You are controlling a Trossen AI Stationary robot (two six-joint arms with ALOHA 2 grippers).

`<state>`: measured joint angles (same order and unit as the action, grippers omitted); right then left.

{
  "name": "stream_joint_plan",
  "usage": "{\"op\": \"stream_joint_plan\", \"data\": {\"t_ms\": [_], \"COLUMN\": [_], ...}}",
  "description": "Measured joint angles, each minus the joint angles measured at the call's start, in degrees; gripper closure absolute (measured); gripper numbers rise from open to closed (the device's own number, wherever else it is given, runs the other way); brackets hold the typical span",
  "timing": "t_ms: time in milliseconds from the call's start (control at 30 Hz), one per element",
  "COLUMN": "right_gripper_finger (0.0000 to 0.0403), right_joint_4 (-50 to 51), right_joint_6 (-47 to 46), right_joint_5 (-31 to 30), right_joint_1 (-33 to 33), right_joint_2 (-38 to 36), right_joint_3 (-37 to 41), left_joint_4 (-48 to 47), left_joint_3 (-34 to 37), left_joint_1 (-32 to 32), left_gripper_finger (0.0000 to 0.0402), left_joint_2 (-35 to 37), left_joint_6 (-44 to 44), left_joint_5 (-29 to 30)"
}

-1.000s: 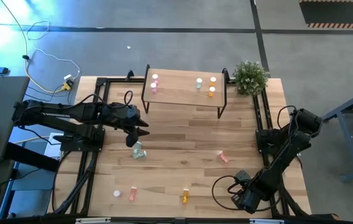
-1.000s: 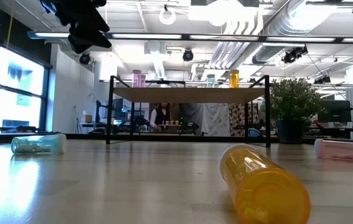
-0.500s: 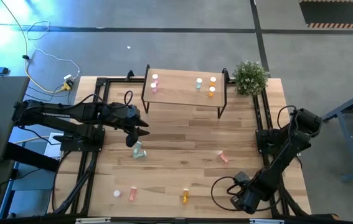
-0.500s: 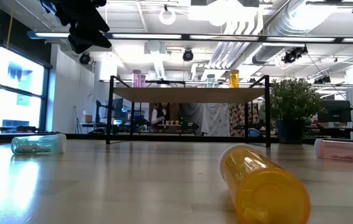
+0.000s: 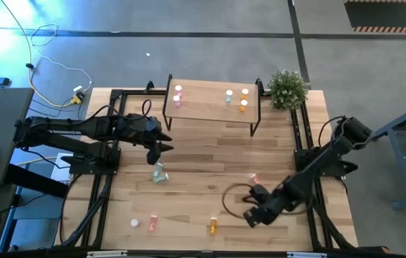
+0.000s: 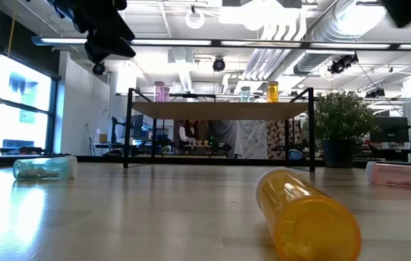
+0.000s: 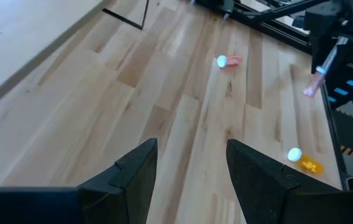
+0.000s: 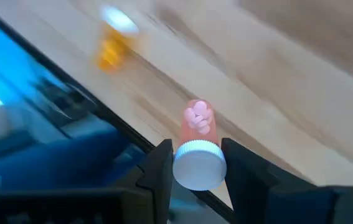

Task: Pick and place medicine bottles onto shelf by color
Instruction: Put the bottom right pink pill bottle on the shelf

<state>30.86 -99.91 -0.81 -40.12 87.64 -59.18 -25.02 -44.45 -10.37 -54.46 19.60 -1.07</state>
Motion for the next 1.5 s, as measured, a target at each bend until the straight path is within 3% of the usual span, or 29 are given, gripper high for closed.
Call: {"op": "stream_joint_plan", "data": {"t_ms": [467, 700, 900, 1200, 1500], "right_gripper_finger": [0.0289, 0.0289, 0.0289, 0.0289, 0.0289], "right_joint_4": [-27.66, -40.71, -34.64, -8.14, 0.08], "right_joint_6": [22.4, 34.78, 49.34, 70.5, 92.82], "right_joint_5": [-8.52, -9.0, -7.1, -3.81, -0.16], "right_joint_1": [19.32, 28.11, 35.49, 48.73, 61.12], "right_joint_2": [0.0, 0.01, 0.02, 0.07, 0.2], "right_joint_3": [0.0, -0.65, -9.08, -25.35, -34.52], "left_joint_4": [-0.64, -1.15, -3.23, -4.49, -6.91], "left_joint_3": [0.0, 0.0, 0.0, 0.0, 0.0], "left_joint_1": [-6.56, -9.93, -12.4, -14.86, -15.28], "left_gripper_finger": [0.0218, 0.0218, 0.0218, 0.0218, 0.0218], "left_joint_2": [0.0, 0.0, 0.0, -0.01, -0.02], "left_joint_6": [-6.44, -9.61, -11.82, -10.64, -9.3], "left_joint_5": [-4.28, -4.32, -4.34, -4.32, -3.86]}}
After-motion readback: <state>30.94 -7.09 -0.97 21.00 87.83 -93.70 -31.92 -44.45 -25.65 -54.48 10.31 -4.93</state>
